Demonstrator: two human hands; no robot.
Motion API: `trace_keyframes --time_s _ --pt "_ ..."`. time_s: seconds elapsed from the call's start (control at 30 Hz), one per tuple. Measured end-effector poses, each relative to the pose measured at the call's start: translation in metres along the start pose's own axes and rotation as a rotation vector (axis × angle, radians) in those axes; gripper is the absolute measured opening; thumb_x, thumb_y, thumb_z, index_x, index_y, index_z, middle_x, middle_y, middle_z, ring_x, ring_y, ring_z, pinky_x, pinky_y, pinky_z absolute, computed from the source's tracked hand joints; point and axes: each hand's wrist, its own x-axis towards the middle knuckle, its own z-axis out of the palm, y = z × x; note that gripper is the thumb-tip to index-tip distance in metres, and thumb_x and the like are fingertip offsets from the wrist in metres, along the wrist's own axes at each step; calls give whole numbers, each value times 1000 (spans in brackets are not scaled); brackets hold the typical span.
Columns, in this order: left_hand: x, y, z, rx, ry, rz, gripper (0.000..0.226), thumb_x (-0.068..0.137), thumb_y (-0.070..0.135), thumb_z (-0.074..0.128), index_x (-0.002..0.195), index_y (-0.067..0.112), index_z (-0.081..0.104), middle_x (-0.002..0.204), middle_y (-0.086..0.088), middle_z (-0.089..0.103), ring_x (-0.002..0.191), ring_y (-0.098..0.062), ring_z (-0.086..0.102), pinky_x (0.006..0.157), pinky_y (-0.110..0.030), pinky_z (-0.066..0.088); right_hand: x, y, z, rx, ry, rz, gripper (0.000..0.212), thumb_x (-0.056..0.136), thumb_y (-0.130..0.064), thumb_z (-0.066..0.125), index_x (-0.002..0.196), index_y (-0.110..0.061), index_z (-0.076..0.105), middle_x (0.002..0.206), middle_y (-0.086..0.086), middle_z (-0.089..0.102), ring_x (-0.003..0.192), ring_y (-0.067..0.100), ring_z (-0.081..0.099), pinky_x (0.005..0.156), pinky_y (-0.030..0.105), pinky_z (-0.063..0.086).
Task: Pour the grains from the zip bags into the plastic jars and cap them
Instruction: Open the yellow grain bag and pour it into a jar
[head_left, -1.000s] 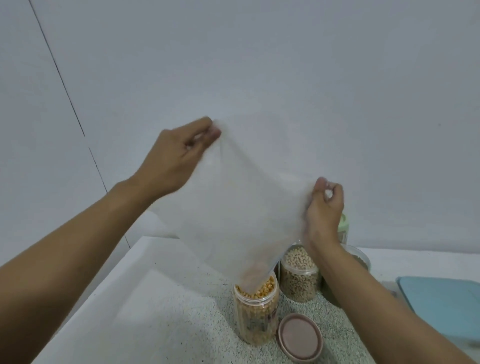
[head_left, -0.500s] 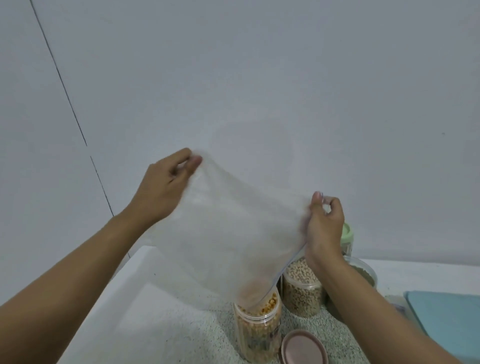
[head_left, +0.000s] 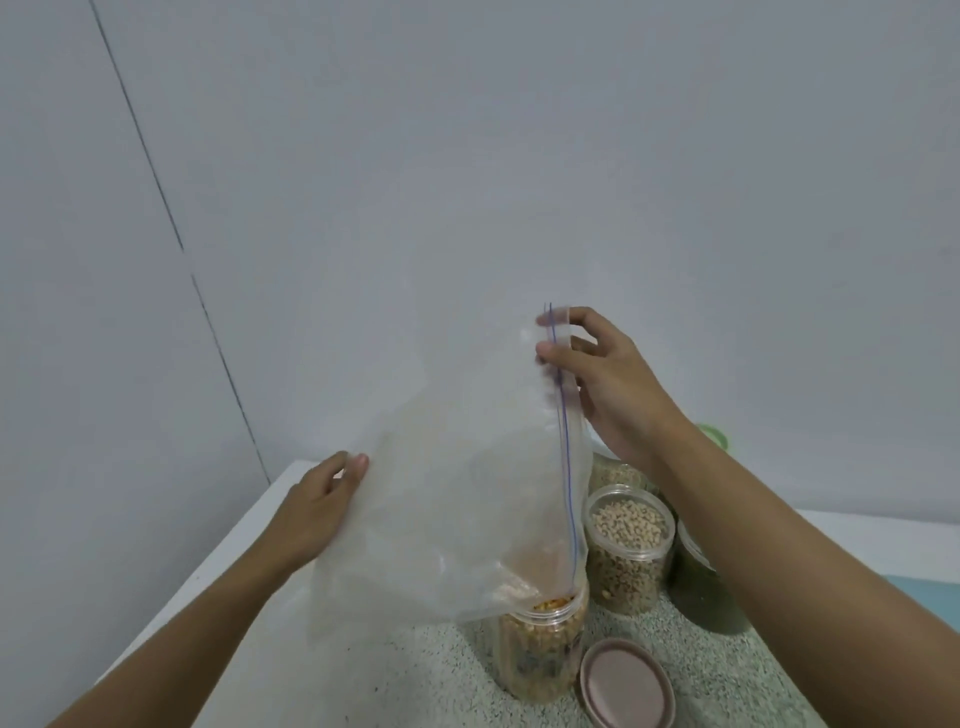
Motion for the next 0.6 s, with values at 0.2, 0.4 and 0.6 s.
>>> trace_keyframes --time_s 0.2,0.4,0.6 --pt "1 -19 -14 143 5 36 45 95 66 36 95 26 56 56 4 42 48 -10 34 55 -29 30 19 11 29 3 -2 -9 19 96 -6 64 113 -12 66 83 5 60 68 18 51 62 31 45" --pt "24 -17 -46 456 -34 101 47 96 68 37 78 28 54 58 5 51 54 -11 48 56 -29 36 30 14 47 -4 25 -34 19 97 -4 61 112 -14 66 81 5 60 65 18 50 61 31 43" --pt "52 -1 -60 572 18 291 60 95 68 38 53 26 35 50 5 41 50 -13 43 53 -28 30 34 20 48 -12 126 -77 19 98 -2 58 109 -15 66 80 4 61 69 22 49 61 31 42"
